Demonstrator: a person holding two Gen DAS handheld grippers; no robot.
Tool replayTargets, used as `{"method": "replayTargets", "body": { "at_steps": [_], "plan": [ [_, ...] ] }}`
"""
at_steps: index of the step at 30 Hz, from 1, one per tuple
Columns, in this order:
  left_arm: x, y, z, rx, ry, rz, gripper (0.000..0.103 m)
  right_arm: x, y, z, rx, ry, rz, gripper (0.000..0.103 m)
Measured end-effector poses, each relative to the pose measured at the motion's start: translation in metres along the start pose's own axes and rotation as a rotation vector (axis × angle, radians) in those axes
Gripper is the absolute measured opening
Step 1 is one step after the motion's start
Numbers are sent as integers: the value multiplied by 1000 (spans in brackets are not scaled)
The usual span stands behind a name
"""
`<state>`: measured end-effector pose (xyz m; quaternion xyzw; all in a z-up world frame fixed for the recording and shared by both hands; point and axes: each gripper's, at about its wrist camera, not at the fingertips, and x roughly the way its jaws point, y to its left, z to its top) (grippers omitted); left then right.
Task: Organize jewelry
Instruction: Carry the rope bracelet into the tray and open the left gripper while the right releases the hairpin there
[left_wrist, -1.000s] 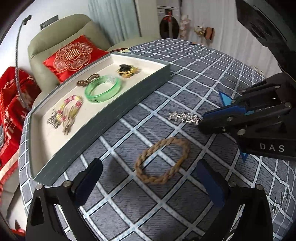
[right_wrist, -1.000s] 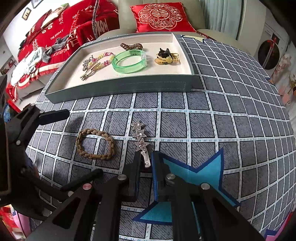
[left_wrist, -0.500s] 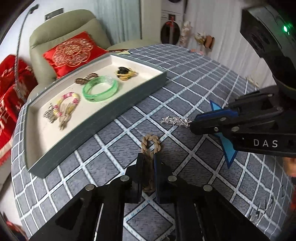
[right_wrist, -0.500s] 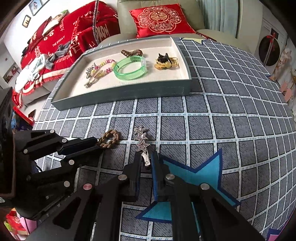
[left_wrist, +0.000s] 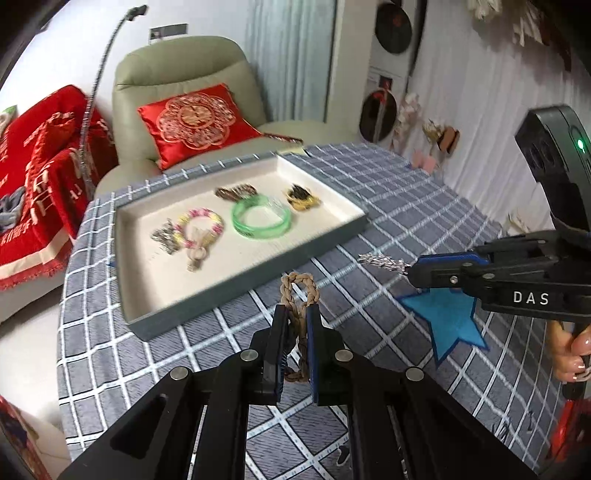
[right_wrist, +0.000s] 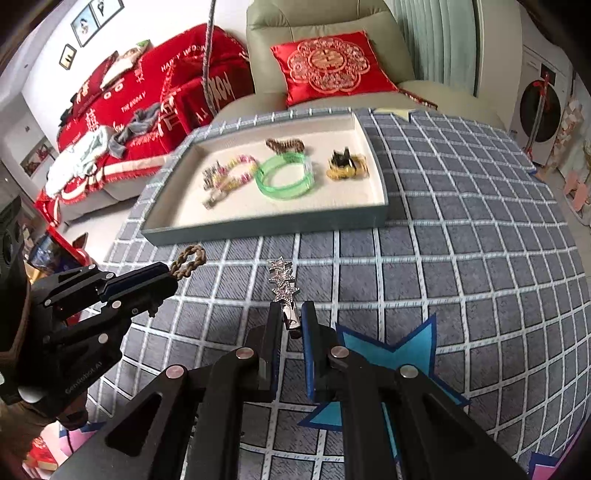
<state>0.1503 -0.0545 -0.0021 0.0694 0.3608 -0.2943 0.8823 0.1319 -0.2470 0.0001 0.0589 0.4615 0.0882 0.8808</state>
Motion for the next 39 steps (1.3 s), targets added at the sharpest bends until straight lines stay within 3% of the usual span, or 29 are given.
{"method": "replayTargets", "body": {
  "at_steps": [9,19,29,39],
  "plan": [
    [-2,36,28,-93,-48,71,25,-13,4,36,-19,-57,-2,11],
    [39,76,49,-172,-32,165,25,30,-12,90,28,-36,-39,12],
    [80,91,53,-206,19,210,25,83,-27,108,56,16,-88,11],
    [100,93,47,-208,67,233,25,106,-30,110,62,41,-100,11]
  ]
}}
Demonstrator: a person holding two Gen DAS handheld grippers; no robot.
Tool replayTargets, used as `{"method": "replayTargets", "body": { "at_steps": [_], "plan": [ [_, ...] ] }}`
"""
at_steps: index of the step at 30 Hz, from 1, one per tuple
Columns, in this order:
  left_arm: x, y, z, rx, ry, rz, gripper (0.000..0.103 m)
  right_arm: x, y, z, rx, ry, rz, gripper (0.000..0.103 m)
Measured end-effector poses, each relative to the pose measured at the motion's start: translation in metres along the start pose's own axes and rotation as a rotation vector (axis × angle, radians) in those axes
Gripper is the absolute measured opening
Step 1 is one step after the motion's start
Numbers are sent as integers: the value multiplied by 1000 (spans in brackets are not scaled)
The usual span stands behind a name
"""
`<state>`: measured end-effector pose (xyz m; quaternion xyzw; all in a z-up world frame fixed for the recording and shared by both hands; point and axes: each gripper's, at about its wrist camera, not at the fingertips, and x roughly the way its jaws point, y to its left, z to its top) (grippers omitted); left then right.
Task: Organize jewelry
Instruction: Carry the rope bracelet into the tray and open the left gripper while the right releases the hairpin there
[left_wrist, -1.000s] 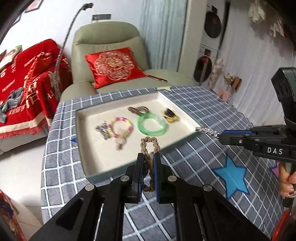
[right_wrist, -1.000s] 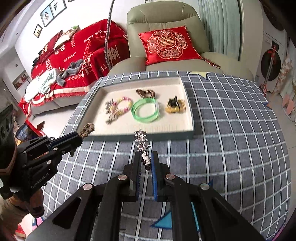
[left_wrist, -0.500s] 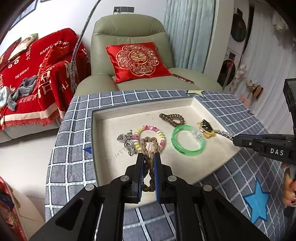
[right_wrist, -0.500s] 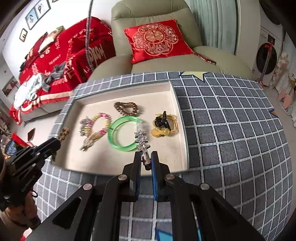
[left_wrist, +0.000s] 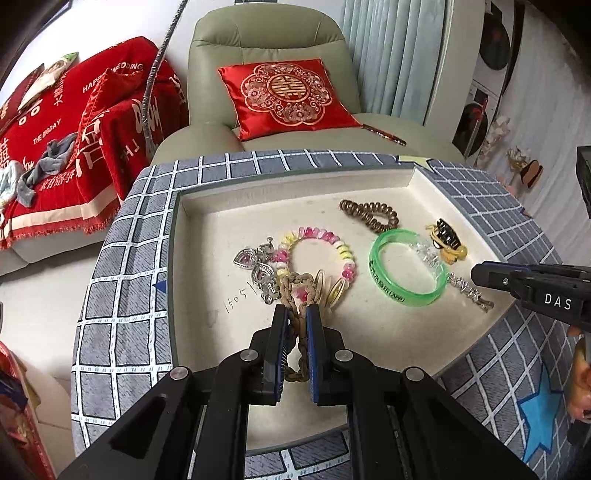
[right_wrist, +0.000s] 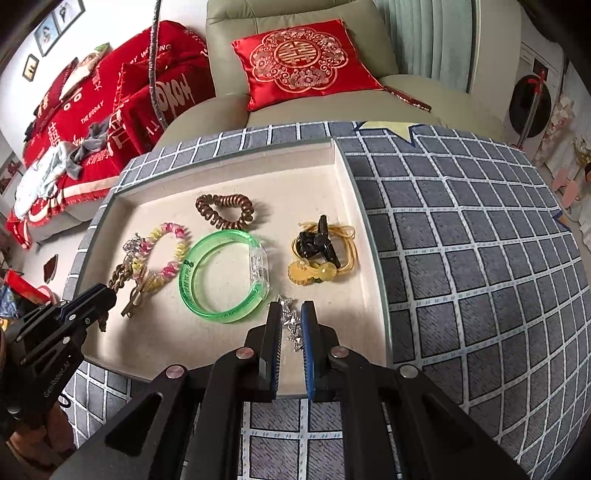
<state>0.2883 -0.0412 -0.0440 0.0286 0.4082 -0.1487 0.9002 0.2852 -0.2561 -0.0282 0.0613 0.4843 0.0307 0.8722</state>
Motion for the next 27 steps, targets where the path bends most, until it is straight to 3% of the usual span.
{"method": "replayTargets", "body": {
  "at_steps": [13,27],
  "plan": [
    [8,-9,-4,50,22,37,25,5,-2,-3,17,13,23,12],
    [2,-14,-1,60,18,61,25,-19,1,-5,35,-32,55,12]
  ]
}}
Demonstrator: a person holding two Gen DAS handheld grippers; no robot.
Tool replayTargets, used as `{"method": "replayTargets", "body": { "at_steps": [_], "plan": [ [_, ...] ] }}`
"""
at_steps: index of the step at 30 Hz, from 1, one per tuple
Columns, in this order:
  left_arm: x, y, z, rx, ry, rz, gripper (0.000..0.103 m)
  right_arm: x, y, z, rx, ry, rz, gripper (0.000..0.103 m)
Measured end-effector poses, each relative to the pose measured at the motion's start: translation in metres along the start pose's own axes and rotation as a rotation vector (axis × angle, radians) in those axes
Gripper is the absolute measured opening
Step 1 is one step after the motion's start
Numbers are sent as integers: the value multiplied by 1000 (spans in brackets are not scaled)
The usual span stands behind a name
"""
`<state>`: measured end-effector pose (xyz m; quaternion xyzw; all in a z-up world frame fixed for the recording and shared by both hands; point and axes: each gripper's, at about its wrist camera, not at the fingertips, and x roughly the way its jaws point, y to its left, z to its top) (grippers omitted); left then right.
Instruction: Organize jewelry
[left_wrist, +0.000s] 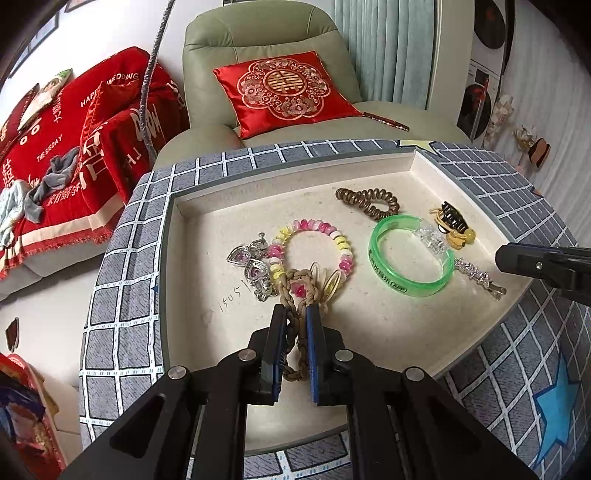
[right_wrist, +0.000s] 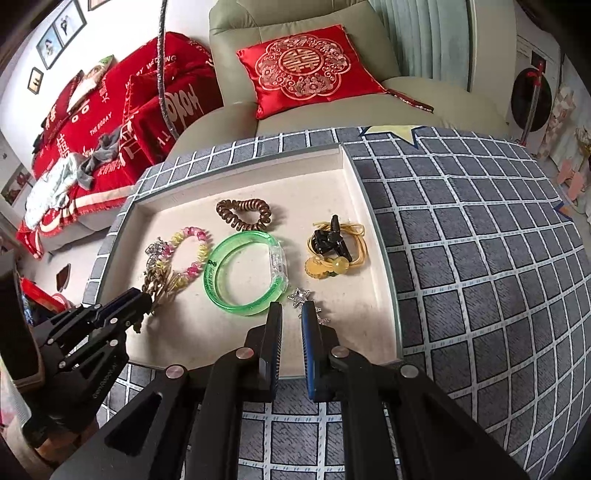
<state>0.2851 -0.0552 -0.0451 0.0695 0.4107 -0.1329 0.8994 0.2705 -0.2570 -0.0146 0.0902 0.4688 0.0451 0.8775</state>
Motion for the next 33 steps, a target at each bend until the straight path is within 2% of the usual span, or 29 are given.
{"method": "replayTargets", "body": {
  "at_steps": [1,2,3,4,5,6,13,19,20,21,23,28,29,30,33],
  "plan": [
    [-2,-1,0,4,-7,6,38,-2,-1,0,5,-3,3,12],
    [-3,-2,1,7,-12,13,55,-5,-2,0,11,-8,9,12],
    [-6,-2,1,6,-22,21,97,-6,-2,-1,14,-11,10,12],
    [-13,-2,1,-2,-62,38,103,-9,-3,-1,17,-16,11,12],
    [-19,-3,1,-3,-103,45,103,-11,-4,-2,19,-21,12,12],
    [-23,-5,2,7,-112,42,103,-13,-5,-2,22,-24,13,12],
    [-29,-5,8,1,-94,27,103,-20,-9,-7,36,-30,12,12],
    [-36,-7,3,8,-84,48,103,-19,-10,-12,31,-10,10,14],
    [-38,-7,2,9,-82,51,103,-19,-9,-14,32,-5,14,21],
    [-40,-7,0,11,-81,51,103,-20,-9,-16,31,-3,17,37],
    [-43,-8,-3,15,-74,47,103,-22,-8,-20,23,-2,21,56],
    [-52,-10,-10,26,-68,70,103,-29,0,-27,-15,-10,11,57],
    [-54,-11,-12,29,-67,81,103,-31,2,-28,-22,-11,9,60],
    [-56,-12,-14,34,-67,87,103,-32,3,-30,-25,-11,8,68],
    [-65,-14,-23,35,-64,77,103,-35,6,-35,-40,-10,8,74]
  ]
}}
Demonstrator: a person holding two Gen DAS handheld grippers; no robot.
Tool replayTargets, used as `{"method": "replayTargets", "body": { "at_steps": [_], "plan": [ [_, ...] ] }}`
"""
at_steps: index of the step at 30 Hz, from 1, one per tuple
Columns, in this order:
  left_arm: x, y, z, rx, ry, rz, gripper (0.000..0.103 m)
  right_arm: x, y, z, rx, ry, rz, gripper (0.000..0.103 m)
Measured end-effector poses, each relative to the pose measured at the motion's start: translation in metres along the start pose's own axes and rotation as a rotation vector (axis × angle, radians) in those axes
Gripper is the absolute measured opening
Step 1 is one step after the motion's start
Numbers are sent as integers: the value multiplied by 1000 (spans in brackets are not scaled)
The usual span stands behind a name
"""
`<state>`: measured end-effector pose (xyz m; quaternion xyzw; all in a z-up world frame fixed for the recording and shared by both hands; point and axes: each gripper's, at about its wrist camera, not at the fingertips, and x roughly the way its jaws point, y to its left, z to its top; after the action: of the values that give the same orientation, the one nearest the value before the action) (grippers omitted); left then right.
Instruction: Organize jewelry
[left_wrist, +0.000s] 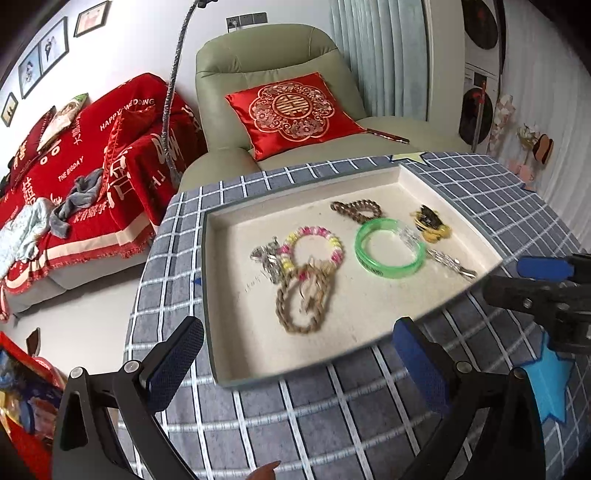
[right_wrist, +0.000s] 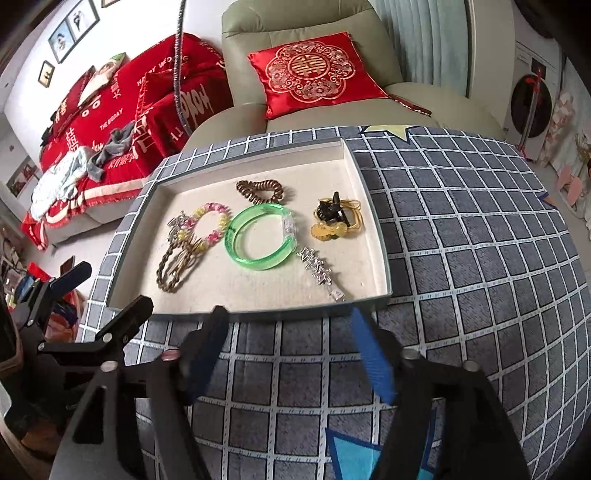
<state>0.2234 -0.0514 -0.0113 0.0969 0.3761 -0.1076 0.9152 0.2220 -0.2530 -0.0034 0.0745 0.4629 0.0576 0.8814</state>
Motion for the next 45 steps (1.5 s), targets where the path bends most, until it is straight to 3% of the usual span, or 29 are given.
{"method": "replayTargets", "body": {
  "at_steps": [3,21,39,45],
  "plan": [
    [-10,1,-9,-16,5,-6,103,-3,2,-6,-10,2,-5,82],
    [-60,-10,-60,-107,7,35,103,-13,9,-50,-51,33,-15,87],
    [-94,-7,-78,-224,-124,113,103,-64,22,-79,-85,-217,-106,87],
    [-88,-9,-78,-231,-117,120,103,-71,27,-83,-114,-261,-146,87]
  ]
}}
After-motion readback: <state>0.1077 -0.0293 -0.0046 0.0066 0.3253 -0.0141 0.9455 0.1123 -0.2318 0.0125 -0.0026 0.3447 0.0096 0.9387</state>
